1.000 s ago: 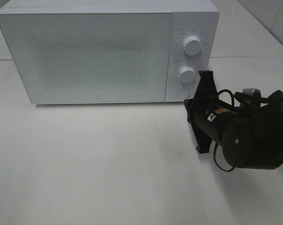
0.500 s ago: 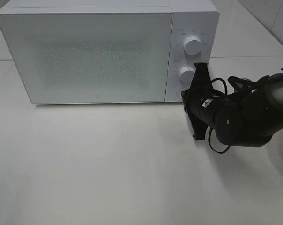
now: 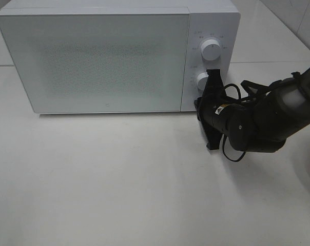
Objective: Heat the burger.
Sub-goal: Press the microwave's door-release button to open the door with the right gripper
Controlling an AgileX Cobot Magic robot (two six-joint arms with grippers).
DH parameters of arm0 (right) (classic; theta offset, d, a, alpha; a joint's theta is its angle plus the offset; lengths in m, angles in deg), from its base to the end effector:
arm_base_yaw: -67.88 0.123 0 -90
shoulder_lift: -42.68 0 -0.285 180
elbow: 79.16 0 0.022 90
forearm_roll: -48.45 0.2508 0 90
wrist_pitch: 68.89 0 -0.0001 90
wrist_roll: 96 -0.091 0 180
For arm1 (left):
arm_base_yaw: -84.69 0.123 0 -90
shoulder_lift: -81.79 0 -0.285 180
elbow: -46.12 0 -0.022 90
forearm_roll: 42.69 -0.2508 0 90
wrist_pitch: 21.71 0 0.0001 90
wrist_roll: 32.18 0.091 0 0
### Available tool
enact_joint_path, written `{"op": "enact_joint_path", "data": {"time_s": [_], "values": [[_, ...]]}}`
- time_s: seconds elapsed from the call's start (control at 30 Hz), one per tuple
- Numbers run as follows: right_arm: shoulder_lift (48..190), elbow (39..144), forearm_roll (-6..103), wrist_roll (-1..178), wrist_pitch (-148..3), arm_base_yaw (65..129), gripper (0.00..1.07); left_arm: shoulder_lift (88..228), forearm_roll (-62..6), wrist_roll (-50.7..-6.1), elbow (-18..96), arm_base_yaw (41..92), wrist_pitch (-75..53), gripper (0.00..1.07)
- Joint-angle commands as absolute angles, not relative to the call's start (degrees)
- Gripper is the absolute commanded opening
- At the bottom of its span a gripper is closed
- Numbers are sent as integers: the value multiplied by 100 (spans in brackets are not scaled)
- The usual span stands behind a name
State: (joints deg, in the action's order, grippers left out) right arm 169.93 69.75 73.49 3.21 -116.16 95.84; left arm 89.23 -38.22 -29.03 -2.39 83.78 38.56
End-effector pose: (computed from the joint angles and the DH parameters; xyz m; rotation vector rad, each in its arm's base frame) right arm 0.3353 0.1460 0.0898 1.4105 1.6152 1.0850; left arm -0.0058 -0.0061 0.2785 0.0753 2.0253 -0.0684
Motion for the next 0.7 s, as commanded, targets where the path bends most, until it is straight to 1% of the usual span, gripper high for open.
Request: {"op": "enact_joint_path", "data": {"time_s": [0.03, 0.1, 0.7], "values": [[16993, 7050, 7303, 413, -11627, 9493, 0, 8780, -3805, -2920, -262, 8349, 3776, 100], [16993, 7050, 7308, 424, -11622, 9395, 0, 8780, -3805, -2920, -262, 8349, 3776, 100], [16993, 7313, 7349, 498, -11668, 9401, 0, 8780, -3805, -2920, -262, 8349, 3776, 100]]}}
